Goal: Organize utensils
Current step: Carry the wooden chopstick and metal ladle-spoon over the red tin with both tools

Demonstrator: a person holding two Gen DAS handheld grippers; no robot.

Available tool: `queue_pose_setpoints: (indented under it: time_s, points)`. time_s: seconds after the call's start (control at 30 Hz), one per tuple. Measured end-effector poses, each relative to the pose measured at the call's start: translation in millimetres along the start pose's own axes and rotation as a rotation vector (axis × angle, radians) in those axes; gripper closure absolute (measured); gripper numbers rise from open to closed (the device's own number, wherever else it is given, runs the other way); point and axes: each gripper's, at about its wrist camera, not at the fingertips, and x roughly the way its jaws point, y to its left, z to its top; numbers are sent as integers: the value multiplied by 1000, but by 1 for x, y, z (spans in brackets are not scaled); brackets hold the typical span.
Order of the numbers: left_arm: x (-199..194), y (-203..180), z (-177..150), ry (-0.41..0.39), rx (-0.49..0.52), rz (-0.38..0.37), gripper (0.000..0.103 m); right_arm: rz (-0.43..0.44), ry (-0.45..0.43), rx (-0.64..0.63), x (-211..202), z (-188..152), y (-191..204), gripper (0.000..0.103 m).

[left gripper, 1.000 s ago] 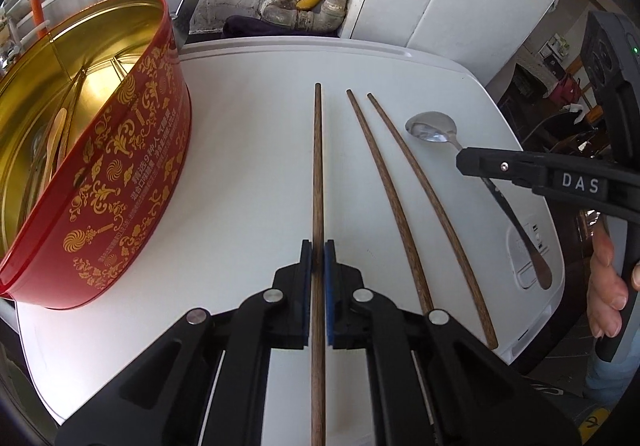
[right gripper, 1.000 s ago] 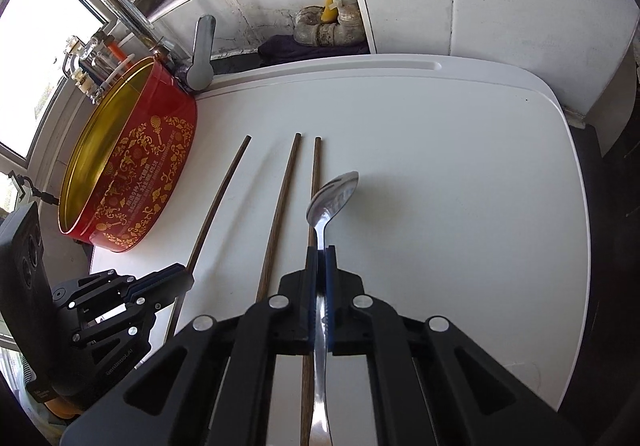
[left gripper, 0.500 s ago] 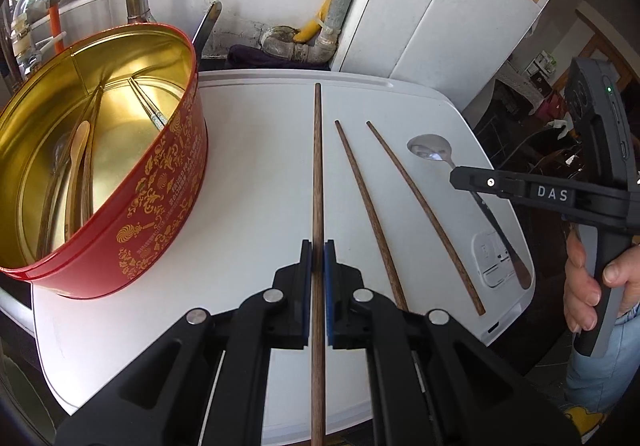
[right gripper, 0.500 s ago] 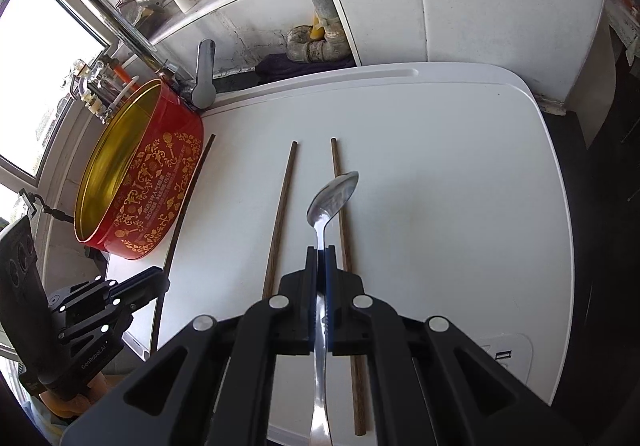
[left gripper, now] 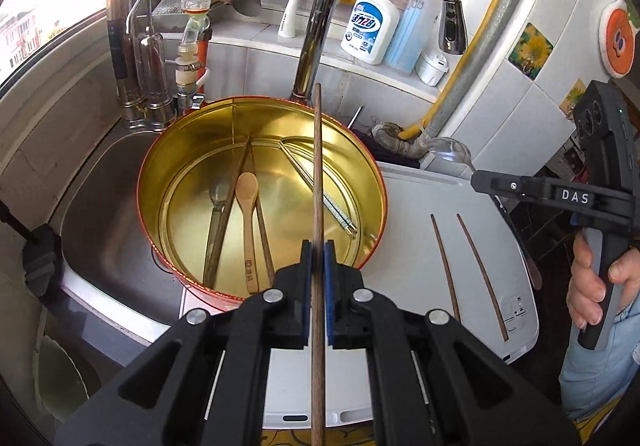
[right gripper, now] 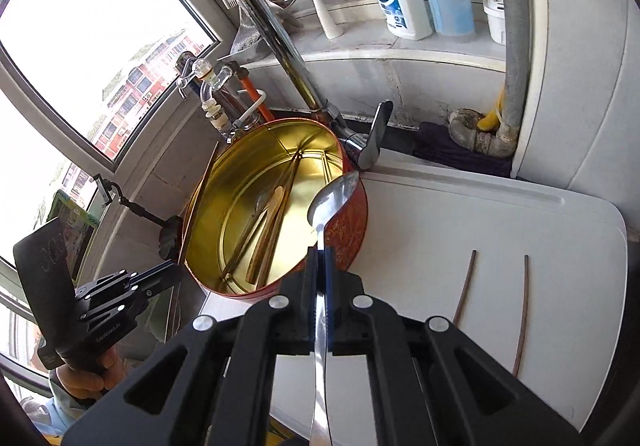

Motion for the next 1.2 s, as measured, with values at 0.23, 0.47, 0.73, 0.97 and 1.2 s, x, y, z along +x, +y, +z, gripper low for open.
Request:
queue_pose_setpoints:
  time_s: [0.23,0.47,0.73,0.97,1.2]
  points:
    - [-10,48,6,-26,-72,21,97,29,36,-78,34,33,49,99]
    - [2,77,19,-23,-105,29,97,15,97,-104,79,52,70,99]
    - [29,93,43,-1,-104,11,97,-15,136,-95,113,71,70,99]
    - [68,91,63,69,-65,14,97,-32,209,-117,152,79,74,99]
    - [102,88,73,136,-52,30,97,-99,248,-134,180,80,61,99]
